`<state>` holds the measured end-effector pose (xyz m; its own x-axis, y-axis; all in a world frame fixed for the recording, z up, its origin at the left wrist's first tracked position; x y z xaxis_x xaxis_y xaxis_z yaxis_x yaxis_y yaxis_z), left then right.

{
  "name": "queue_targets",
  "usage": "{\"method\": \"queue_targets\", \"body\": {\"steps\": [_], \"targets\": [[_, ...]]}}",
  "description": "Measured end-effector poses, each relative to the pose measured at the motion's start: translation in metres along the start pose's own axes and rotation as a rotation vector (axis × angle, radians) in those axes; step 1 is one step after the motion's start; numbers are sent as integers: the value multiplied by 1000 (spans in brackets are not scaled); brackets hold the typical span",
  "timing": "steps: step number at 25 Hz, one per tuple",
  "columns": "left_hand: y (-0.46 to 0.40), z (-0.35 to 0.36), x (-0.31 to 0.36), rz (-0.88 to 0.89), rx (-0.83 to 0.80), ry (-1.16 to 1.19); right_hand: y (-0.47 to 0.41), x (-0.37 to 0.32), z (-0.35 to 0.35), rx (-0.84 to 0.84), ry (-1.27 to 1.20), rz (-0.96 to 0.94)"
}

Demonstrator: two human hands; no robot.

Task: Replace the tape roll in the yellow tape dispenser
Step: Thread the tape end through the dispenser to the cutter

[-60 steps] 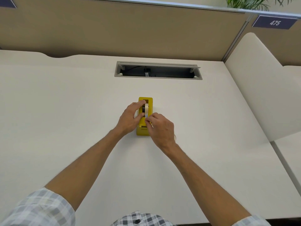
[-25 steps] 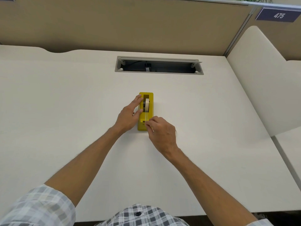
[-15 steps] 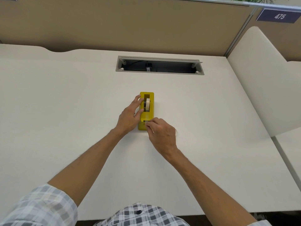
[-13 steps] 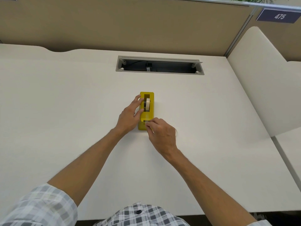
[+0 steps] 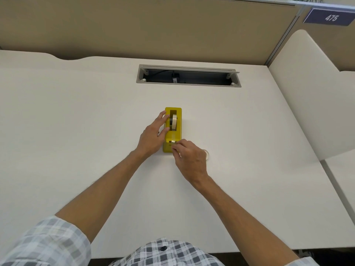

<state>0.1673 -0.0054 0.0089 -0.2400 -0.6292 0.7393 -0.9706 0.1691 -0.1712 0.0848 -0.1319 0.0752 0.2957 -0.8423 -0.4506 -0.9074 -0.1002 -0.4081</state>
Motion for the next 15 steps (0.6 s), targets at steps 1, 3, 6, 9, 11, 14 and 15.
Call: {"method": "queue_targets", "body": {"steps": [1, 3, 6, 9, 11, 14, 15], "targets": [[0, 0, 0, -2, 0, 0, 0, 1, 1, 4, -2, -3], [0, 0, 0, -4, 3, 5, 1, 3, 3, 0, -11, 0], [1, 2, 0, 1, 6, 31, 2, 6, 8, -6, -14, 11], [4, 5, 0, -17, 18, 75, 2, 8, 11, -1, -17, 4], [9, 4, -1, -49, 84, 114, 2, 8, 13, 0, -11, -6], [25, -5, 8, 9, 245, 128, 3, 9, 17, 4, 10, -17], [31, -7, 12, 53, 284, 110, 4, 10, 18, 8, 18, -12]]}}
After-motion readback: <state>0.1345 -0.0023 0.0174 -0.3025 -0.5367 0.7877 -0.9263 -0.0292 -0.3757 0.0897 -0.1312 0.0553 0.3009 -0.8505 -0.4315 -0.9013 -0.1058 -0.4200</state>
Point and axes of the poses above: each hand's wrist, its own y-axis away from the middle knuckle, its own z-axis out of the palm, x = y × z, the point moved 10 cm from there along -y, towards the middle knuckle, and after that the axes turned 10 degrees about z, right-handed, at the moved point
